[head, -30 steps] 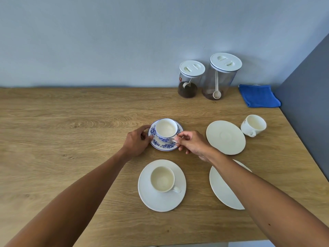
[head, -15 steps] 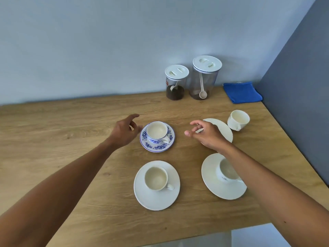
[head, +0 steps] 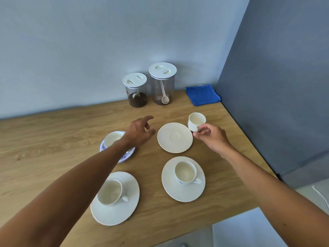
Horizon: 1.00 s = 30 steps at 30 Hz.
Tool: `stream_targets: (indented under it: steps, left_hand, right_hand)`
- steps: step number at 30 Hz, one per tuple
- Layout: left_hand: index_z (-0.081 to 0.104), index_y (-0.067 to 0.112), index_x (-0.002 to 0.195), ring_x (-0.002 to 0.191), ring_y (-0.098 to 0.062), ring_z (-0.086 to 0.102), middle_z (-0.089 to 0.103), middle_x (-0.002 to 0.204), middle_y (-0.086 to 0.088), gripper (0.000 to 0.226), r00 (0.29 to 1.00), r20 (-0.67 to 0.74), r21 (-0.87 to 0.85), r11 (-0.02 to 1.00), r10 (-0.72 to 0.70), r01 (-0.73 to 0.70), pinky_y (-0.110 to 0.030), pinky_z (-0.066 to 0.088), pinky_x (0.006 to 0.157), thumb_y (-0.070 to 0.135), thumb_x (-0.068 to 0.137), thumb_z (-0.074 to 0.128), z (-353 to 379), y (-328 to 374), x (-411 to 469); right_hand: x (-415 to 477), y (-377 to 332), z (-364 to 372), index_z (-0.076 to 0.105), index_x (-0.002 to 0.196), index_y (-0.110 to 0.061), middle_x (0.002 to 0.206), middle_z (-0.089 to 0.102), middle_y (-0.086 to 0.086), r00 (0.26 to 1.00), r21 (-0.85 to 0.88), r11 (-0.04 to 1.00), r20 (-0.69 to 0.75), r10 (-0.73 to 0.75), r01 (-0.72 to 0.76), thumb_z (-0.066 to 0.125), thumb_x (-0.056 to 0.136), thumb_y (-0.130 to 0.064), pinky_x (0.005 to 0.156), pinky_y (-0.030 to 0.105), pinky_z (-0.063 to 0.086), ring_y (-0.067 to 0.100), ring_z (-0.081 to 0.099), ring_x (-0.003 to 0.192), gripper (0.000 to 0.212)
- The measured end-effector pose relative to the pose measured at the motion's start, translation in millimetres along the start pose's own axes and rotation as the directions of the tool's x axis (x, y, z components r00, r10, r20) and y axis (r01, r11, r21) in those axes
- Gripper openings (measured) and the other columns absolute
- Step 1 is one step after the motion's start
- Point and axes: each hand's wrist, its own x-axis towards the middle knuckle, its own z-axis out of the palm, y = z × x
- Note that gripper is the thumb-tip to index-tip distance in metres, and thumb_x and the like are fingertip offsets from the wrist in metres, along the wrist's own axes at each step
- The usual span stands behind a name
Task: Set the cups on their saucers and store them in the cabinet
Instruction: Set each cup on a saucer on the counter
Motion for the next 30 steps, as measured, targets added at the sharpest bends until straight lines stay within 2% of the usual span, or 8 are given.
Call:
stream_targets:
  steps: [6,11,15,18,21,23,25,30]
  left_hand:
    - [0.044,0.024,0.143,0.092,-0.021,0.060,0.064,0.106,-0.002,0.061,0.981,0.149,0.034,0.993,-0.121,0.117,-0.039,0.050,0.089,0.045,0.089,0.064,39.6,16.5,8.4]
    - [0.041,0.023,0.144,0.094,-0.016,0.054,0.061,0.116,-0.006,0.064,0.965,0.179,0.118,0.978,-0.191,0.172,-0.031,0.044,0.083,0.046,0.089,0.064,53.7,12.7,6.5]
    - [0.048,0.021,0.139,0.094,-0.018,0.054,0.058,0.105,-0.003,0.062,0.960,0.165,0.097,0.972,-0.226,0.212,-0.031,0.043,0.087,0.039,0.085,0.071,55.8,6.9,3.4]
    - [0.054,0.013,0.135,0.094,-0.018,0.053,0.057,0.095,0.000,0.059,0.966,0.147,0.085,0.976,-0.212,0.201,-0.026,0.040,0.087,0.029,0.082,0.075,56.8,5.9,1.6]
    - [0.056,0.009,0.132,0.091,-0.017,0.050,0.057,0.091,0.001,0.056,0.972,0.137,0.061,0.981,-0.193,0.186,-0.025,0.039,0.086,0.022,0.082,0.075,57.7,5.9,-0.2]
    - [0.056,0.009,0.133,0.094,-0.022,0.054,0.060,0.095,-0.003,0.058,0.971,0.123,0.039,0.979,-0.205,0.202,-0.025,0.039,0.087,0.021,0.080,0.077,58.8,3.8,-1.1]
    - [0.055,0.009,0.136,0.103,-0.027,0.058,0.065,0.104,-0.008,0.062,0.968,0.123,0.023,0.976,-0.219,0.218,-0.026,0.040,0.090,0.021,0.079,0.078,59.3,2.2,-1.7]
    - [0.053,0.010,0.137,0.107,-0.027,0.058,0.066,0.112,-0.010,0.063,0.965,0.133,0.012,0.974,-0.226,0.226,-0.025,0.040,0.089,0.023,0.080,0.077,58.5,3.0,-2.5]
  right_hand:
    - [15.8,19.2,2.7,0.071,0.096,-0.018,0.086,0.067,-0.008,0.997,0.002,0.998,-0.046,0.066,-0.066,0.077,0.080,-0.046,0.064,0.019,0.045,0.002,0.059,0.079,0.033]
    - [25.1,21.8,18.3,0.071,0.086,-0.017,0.080,0.069,-0.010,0.996,0.024,0.998,-0.079,0.052,-0.051,0.077,0.078,-0.049,0.070,0.024,0.049,0.005,0.063,0.077,0.033]
    - [30.4,22.3,26.1,0.074,0.084,-0.013,0.077,0.071,-0.007,0.992,0.056,0.998,-0.126,0.014,-0.007,0.075,0.083,-0.043,0.072,0.029,0.052,0.009,0.065,0.076,0.029]
    - [29.9,23.2,27.1,0.074,0.082,-0.012,0.072,0.071,-0.003,0.990,0.130,0.991,-0.134,0.037,-0.020,0.072,0.087,-0.035,0.065,0.030,0.053,0.011,0.064,0.065,0.024]
    - [28.6,27.2,24.6,0.072,0.089,-0.015,0.079,0.074,0.004,0.989,0.278,0.955,-0.074,0.129,-0.103,0.066,0.094,-0.029,0.050,0.028,0.053,0.012,0.068,0.057,0.016]
    - [28.8,30.7,22.0,0.070,0.099,-0.016,0.087,0.075,0.006,0.982,0.409,0.899,-0.032,0.185,-0.155,0.064,0.096,-0.025,0.054,0.029,0.058,0.013,0.075,0.067,0.012]
    - [29.7,33.9,20.1,0.068,0.110,-0.010,0.091,0.075,0.008,0.978,0.490,0.856,-0.026,0.206,-0.167,0.065,0.096,-0.022,0.062,0.029,0.061,0.013,0.076,0.076,0.019]
    - [25.2,30.9,15.0,0.068,0.118,-0.008,0.092,0.076,0.007,0.991,0.520,0.850,-0.052,0.127,-0.082,0.066,0.095,-0.021,0.073,0.031,0.061,0.014,0.076,0.082,0.026]
